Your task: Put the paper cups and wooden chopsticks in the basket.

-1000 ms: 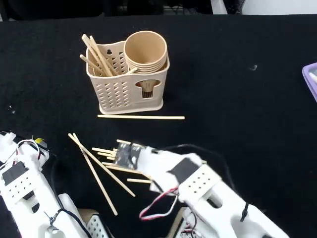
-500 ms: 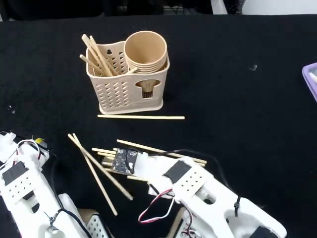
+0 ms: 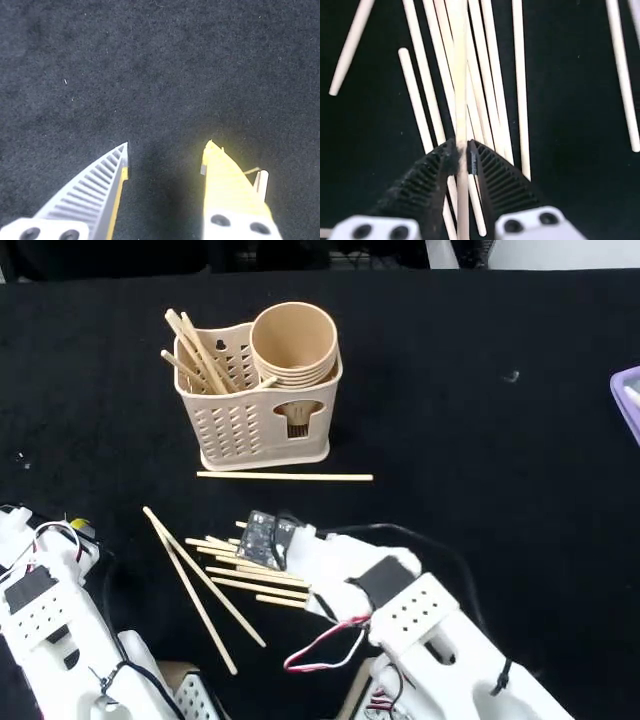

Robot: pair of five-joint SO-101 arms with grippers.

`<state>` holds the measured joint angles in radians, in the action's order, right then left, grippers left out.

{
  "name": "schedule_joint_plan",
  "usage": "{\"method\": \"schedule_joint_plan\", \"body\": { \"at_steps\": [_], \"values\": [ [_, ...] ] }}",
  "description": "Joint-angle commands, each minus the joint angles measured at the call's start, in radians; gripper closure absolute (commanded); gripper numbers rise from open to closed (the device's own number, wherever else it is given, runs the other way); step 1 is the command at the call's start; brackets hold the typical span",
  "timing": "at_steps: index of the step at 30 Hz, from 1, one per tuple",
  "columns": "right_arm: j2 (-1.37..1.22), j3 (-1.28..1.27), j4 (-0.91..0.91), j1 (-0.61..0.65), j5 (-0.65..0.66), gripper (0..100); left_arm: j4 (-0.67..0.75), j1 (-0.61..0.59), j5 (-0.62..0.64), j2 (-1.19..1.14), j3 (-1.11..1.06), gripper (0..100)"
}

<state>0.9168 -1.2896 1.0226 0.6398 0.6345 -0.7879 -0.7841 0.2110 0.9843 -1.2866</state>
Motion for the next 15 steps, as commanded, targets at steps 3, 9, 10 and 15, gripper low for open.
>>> {"method": "schedule_joint_plan", "body": {
  "at_steps": [3,9,10,15],
  "values": [
    [0.038,-0.039,-0.041,-0.021,0.015,98.8,0.017,0.016,0.002,0.015,0.045,76],
    [0.042,0.208,0.115,-0.118,-0.009,98.8,0.017,0.016,0.002,0.015,0.045,76],
    [0.045,0.275,0.143,-0.137,-0.038,98.8,0.017,0.016,0.002,0.015,0.045,76],
    [0.071,0.533,0.172,-0.157,-0.13,98.8,0.017,0.016,0.002,0.015,0.045,76]
  ]
}}
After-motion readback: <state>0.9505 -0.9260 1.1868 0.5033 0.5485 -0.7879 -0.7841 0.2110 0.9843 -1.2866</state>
